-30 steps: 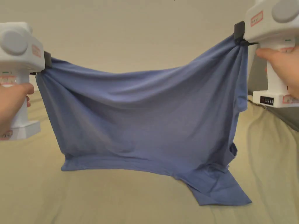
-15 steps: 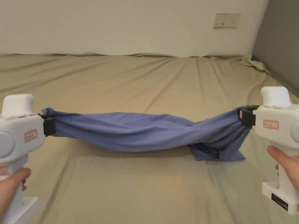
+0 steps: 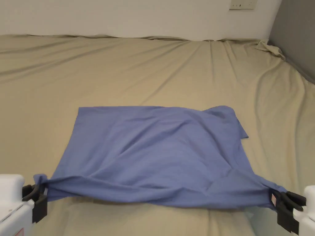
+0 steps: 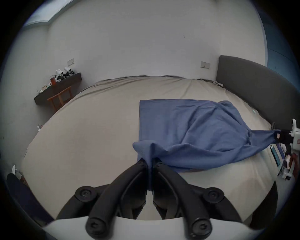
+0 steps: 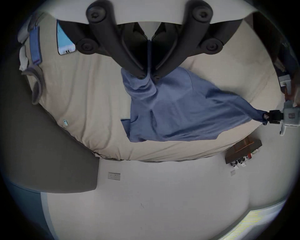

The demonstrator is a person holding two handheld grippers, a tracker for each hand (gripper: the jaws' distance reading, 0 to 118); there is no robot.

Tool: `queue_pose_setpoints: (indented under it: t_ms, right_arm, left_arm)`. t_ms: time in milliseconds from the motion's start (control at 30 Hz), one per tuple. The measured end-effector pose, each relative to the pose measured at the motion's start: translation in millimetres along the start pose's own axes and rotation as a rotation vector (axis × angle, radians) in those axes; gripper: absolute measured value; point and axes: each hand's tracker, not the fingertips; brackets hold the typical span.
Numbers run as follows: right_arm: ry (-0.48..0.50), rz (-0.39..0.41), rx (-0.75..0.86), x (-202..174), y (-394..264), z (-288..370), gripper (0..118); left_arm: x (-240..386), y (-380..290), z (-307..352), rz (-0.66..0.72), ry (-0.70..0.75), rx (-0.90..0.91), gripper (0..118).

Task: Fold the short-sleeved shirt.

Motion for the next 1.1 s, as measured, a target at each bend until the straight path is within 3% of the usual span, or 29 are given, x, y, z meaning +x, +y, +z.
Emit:
queue_pose_setpoints:
  t_ms: [200, 467, 500, 533, 567, 600, 667, 767, 800, 833, 867, 900, 933, 1100]
  right_arm:
    - [-0.028, -0.053, -0.025, 13.4, -38.8, 53.2, 4]
    - [-0.052, -0.072, -0.153, 16.0, -71.4, 38.0, 5]
    - [-0.049, -0.074, -0.188, 16.3, -67.4, 34.5, 27]
    - [-0.050, -0.089, -0.230, 16.4, -61.1, 33.3, 88]
    - [-0.064, -0.081, -0.278, 15.4, -53.5, 31.1, 114]
    - [-0.083, -0.080, -0.306, 13.4, -48.4, 32.0, 118]
    - [-0.089, -0.094, -0.208, 7.2, -33.8, 50.9, 118]
    - [-0.101, -0.137, -0.177, -1.9, -7.2, 67.2, 118]
    - [-0.111, -0.133, -0.165, -5.2, 0.0, 69.5, 117]
    - [-0.115, -0.131, -0.163, -8.1, 6.3, 70.0, 109]
    - [-0.097, -0.120, -0.158, -10.9, 11.6, 69.7, 88]
    - [-0.056, -0.100, -0.149, -12.8, 15.4, 68.2, 40]
    - [-0.062, -0.100, -0.149, -14.8, 17.8, 65.5, 3]
    - [-0.076, -0.064, -0.164, -25.8, 14.8, 53.5, 2]
  left_arm:
    - [-9.7, -48.7, 44.5, 0.022, 0.008, -0.075, 4]
    - [4.0, -76.2, 28.3, 0.013, 0.007, -0.224, 7]
    - [2.7, -73.8, 27.3, 0.021, 0.010, -0.254, 21]
    - [0.8, -69.1, 29.5, 0.032, 0.003, -0.273, 59]
    - [-1.1, -63.8, 34.4, 0.039, -0.006, -0.294, 79]
    - [-0.6, -58.2, 43.0, 0.024, 0.009, -0.289, 81]
    - [4.1, -40.0, 72.3, -0.042, 0.086, -0.222, 81]
    - [6.3, -11.7, 109.4, -0.023, 0.106, -0.153, 81]
    - [6.6, -3.8, 115.9, -0.005, 0.087, -0.126, 81]
    - [7.3, 1.8, 121.2, 0.020, 0.064, -0.101, 67]
    - [9.0, 6.0, 122.2, 0.011, 0.027, -0.085, 32]
    - [16.4, 11.2, 122.6, -0.009, 0.025, -0.067, 0]
    - [19.9, 13.5, 117.5, -0.024, 0.050, -0.074, 0]
    - [35.5, 7.8, 106.5, -0.037, 0.047, -0.110, 0]
